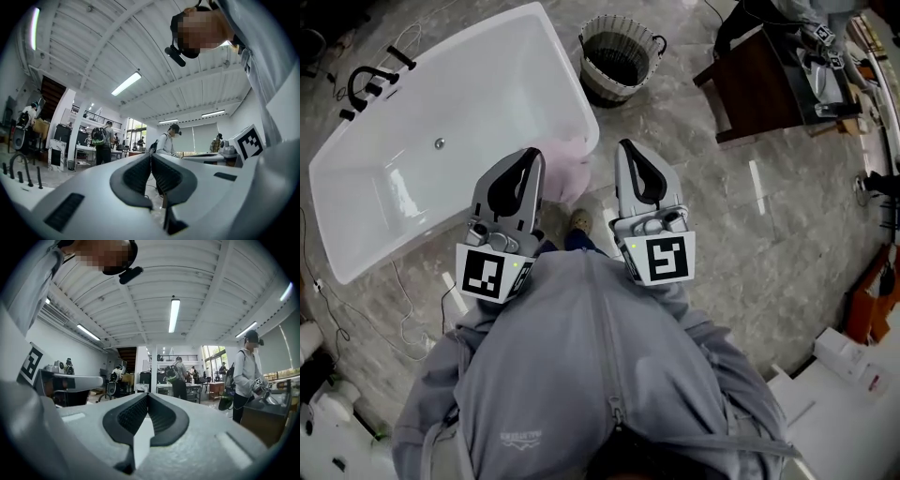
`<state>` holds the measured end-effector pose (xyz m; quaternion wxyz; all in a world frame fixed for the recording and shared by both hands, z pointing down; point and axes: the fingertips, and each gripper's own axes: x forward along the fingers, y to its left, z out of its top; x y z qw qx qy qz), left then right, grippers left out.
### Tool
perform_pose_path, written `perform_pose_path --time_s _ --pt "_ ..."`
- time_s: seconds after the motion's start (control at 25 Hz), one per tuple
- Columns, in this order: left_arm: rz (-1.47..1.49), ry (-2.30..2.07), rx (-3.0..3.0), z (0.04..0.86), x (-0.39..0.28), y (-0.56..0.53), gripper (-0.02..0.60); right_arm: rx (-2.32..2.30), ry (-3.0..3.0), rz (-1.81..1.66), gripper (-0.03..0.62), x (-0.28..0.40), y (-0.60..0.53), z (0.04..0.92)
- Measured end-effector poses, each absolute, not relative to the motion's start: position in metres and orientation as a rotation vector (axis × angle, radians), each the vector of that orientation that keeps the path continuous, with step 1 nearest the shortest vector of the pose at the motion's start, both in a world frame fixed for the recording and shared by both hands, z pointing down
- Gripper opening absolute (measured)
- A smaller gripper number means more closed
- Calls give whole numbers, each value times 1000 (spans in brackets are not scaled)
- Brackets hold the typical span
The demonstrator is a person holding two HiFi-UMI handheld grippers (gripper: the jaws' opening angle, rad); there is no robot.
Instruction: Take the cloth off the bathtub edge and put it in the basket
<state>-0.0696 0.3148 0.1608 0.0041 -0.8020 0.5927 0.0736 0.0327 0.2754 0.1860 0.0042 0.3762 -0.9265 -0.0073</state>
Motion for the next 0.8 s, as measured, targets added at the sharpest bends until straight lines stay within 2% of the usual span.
perform_pose_path --time_s 0.8 --pt "119 1925 -2533 192 -104 303 12 1038 -2921 57 3 -19 262 212"
